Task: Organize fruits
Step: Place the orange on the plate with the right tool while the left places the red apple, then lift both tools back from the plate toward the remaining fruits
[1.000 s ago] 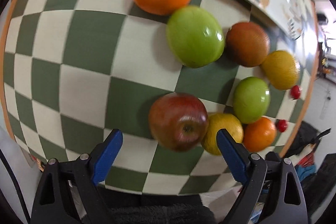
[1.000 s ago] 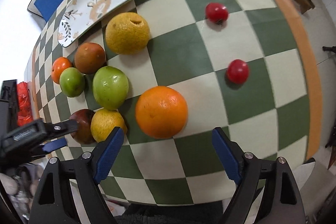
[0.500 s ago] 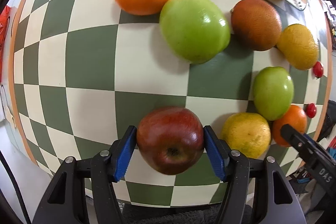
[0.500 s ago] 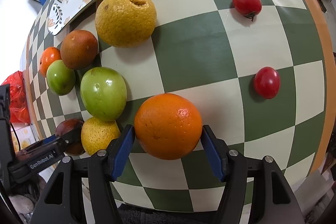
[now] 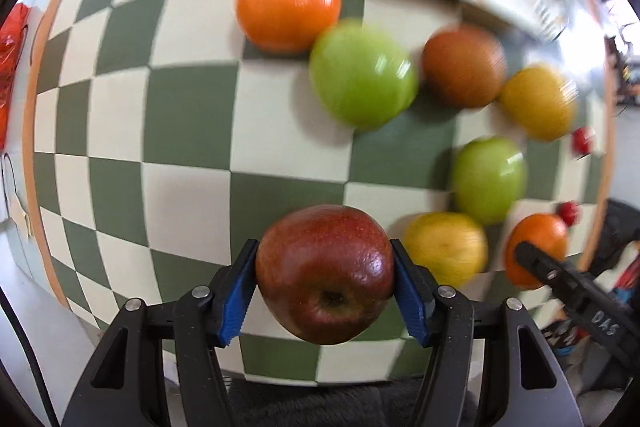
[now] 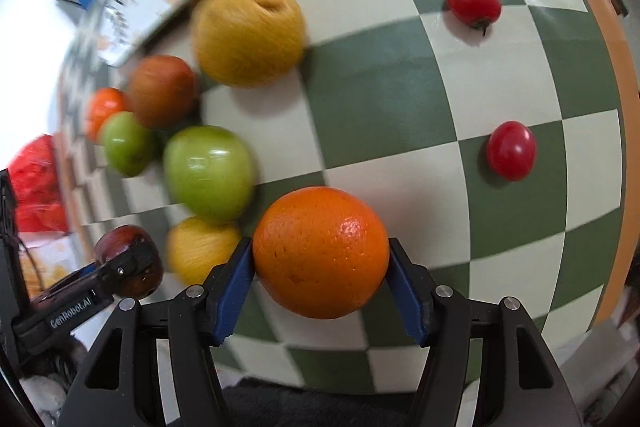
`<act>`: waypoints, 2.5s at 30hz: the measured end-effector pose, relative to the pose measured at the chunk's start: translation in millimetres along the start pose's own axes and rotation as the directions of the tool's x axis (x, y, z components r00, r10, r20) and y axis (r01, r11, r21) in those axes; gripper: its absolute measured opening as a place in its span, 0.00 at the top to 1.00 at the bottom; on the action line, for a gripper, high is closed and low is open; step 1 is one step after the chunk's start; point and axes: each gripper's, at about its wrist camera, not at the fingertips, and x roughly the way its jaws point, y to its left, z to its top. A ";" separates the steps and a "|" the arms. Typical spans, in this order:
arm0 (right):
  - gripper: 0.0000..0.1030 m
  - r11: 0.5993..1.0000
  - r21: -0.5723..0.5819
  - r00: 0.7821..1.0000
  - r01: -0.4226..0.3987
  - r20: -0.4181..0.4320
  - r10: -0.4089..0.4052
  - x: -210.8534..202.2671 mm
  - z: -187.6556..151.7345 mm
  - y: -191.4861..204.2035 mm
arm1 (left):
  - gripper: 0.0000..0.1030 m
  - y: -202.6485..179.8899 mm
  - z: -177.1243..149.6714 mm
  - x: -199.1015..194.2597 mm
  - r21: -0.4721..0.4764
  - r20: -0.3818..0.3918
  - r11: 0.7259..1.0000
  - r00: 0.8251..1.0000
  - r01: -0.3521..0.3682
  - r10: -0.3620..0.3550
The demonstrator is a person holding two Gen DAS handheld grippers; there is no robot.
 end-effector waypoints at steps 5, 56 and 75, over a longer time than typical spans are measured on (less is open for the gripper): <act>0.35 0.995 -0.047 0.992 -0.087 0.085 0.090 -55.2 34.7 22.8 | 0.41 -2.9 48.2 -59.7 0.020 0.096 0.996 0.992 0.084 -0.086; 0.10 0.927 -0.227 0.915 0.300 0.343 -0.212 -93.4 161.8 100.0 | 0.18 0.6 146.0 -105.3 0.011 0.367 0.994 0.925 -0.112 0.100; 0.10 0.929 -0.231 0.839 0.288 0.529 -0.129 -201.8 28.7 115.2 | 0.18 4.0 24.6 -183.5 0.037 0.515 0.996 0.856 -0.077 0.047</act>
